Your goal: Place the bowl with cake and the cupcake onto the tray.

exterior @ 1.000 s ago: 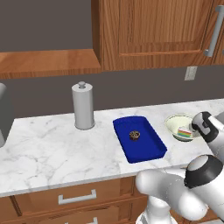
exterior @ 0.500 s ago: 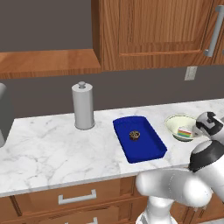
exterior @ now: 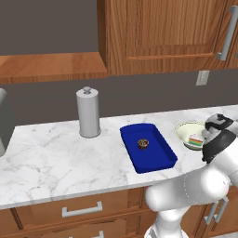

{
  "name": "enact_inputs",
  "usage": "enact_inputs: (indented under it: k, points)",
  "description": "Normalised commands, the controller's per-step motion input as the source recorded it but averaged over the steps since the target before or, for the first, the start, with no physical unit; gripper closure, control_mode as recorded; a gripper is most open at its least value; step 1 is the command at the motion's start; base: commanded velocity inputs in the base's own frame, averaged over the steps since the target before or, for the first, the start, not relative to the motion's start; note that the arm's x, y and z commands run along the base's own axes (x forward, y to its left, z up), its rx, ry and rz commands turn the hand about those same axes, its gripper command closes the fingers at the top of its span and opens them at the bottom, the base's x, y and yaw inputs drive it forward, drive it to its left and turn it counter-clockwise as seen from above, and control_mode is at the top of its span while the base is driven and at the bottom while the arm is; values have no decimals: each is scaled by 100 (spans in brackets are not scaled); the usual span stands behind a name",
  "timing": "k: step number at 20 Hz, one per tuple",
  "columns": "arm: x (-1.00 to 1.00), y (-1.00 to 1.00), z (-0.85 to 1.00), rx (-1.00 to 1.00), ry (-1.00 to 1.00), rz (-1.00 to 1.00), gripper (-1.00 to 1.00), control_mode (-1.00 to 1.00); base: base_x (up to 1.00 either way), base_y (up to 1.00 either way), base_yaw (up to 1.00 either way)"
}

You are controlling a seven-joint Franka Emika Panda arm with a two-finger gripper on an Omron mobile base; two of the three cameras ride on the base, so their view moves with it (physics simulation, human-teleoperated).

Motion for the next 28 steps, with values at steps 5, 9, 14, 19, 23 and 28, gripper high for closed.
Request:
enact_inputs:
  k: [5,9,14,19,23,28]
  points:
    - [36,-5,-33,5,5,0,100,-100,0,0,0]
    - [20,-15,-15,6,1,0,100,-100,0,0,0]
    - [1,-12,17,2,0,0,100,-100,0,0,0]
    - [0,-1,62,0,-1,-1,100,-100,0,0,0]
    - [0,0,60,2,-1,0,100,-100,0,0,0]
    - [0,0,41,18,0,0,100,-100,0,0,0]
